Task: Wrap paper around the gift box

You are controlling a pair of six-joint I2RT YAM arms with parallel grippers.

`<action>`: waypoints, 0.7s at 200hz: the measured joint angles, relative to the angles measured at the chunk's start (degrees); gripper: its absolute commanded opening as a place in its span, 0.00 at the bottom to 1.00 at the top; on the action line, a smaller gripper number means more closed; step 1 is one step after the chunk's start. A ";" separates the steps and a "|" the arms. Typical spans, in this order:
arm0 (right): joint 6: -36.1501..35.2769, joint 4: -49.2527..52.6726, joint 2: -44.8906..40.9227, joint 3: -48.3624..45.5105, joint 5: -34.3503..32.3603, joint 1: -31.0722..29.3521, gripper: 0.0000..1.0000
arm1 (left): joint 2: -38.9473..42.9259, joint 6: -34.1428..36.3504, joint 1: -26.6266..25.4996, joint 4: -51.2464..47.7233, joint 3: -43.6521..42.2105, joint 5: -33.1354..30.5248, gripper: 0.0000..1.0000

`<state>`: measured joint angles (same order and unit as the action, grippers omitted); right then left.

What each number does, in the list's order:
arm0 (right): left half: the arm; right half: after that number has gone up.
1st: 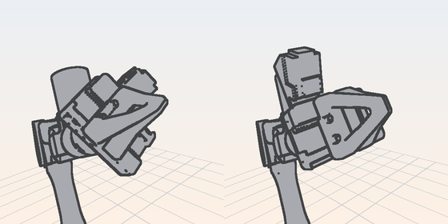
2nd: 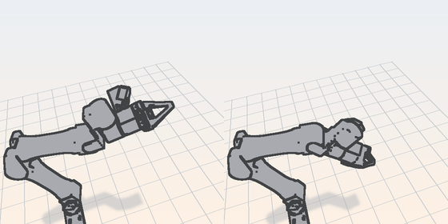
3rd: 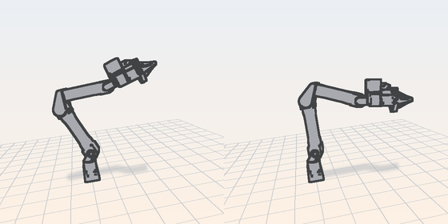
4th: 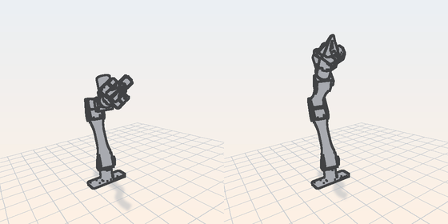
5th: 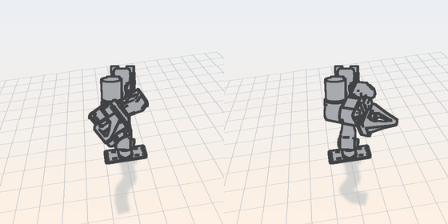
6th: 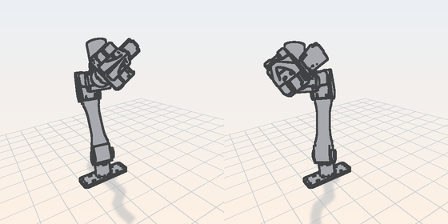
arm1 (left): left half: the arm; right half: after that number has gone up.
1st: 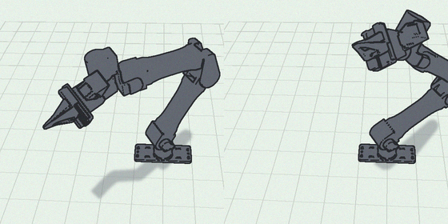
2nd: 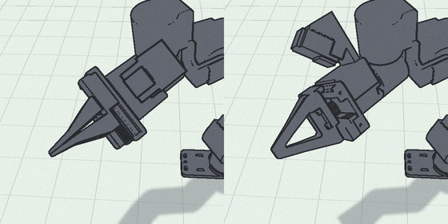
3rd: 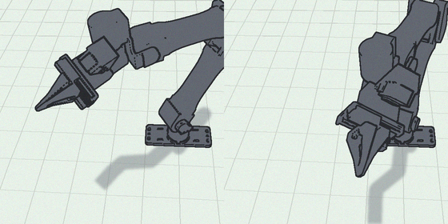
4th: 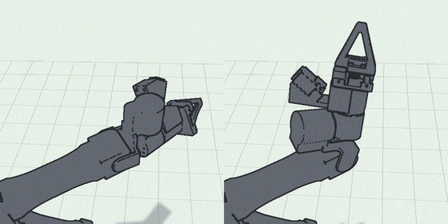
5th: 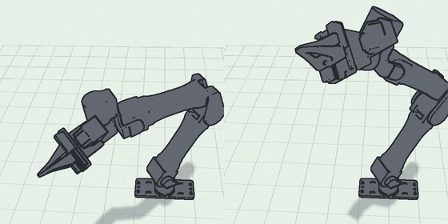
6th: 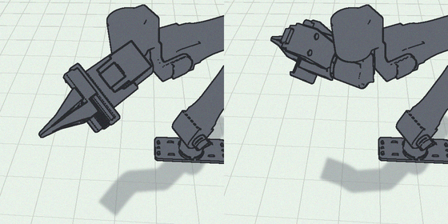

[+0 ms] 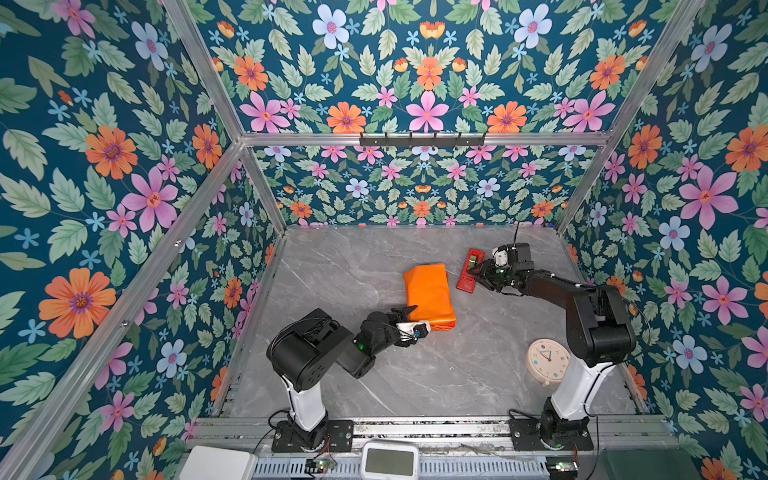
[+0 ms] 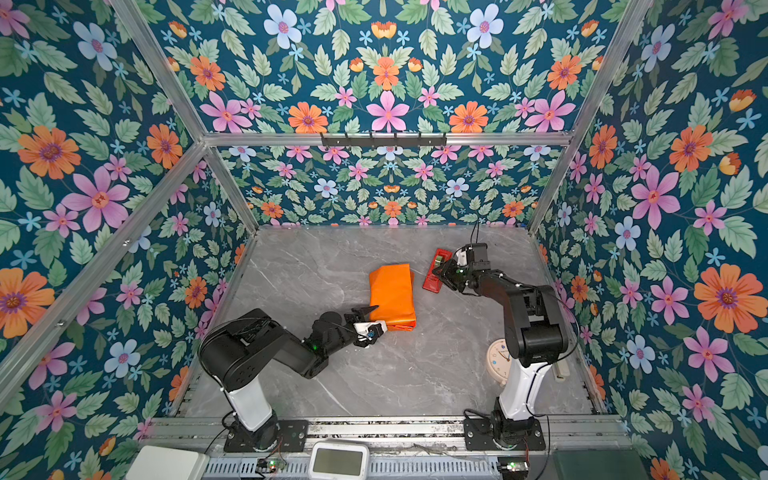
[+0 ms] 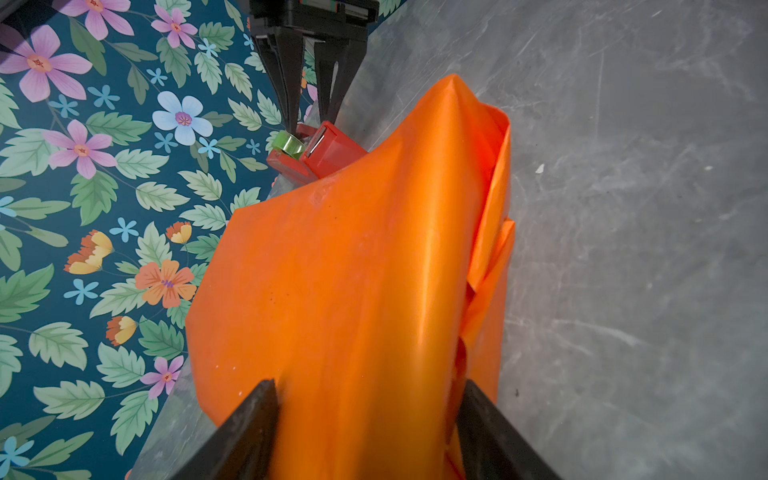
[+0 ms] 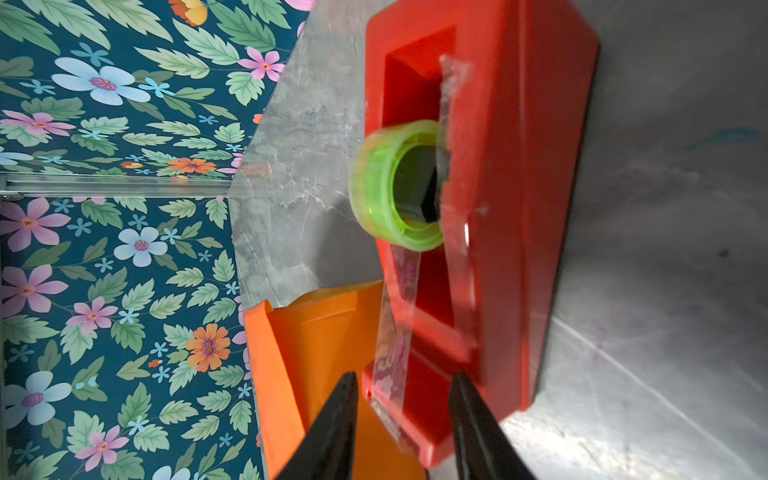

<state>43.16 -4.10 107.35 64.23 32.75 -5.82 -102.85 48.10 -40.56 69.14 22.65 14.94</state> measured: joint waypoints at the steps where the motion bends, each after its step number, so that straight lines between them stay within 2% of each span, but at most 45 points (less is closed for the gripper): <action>1: 0.04 0.00 0.07 0.00 0.00 0.00 0.37 | 0.00 0.00 0.00 0.00 0.00 0.00 0.70; 89: 5.35 -8.46 4.31 0.04 4.59 0.74 0.27 | 0.00 0.00 -0.04 0.00 -0.02 0.00 0.69; 140: 9.97 -14.62 6.47 -0.79 6.25 0.96 0.11 | 0.00 0.00 -0.04 0.00 -0.02 0.00 0.69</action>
<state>53.12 -18.72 113.82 63.44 39.00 -4.86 -102.85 48.10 -40.60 69.14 22.63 14.94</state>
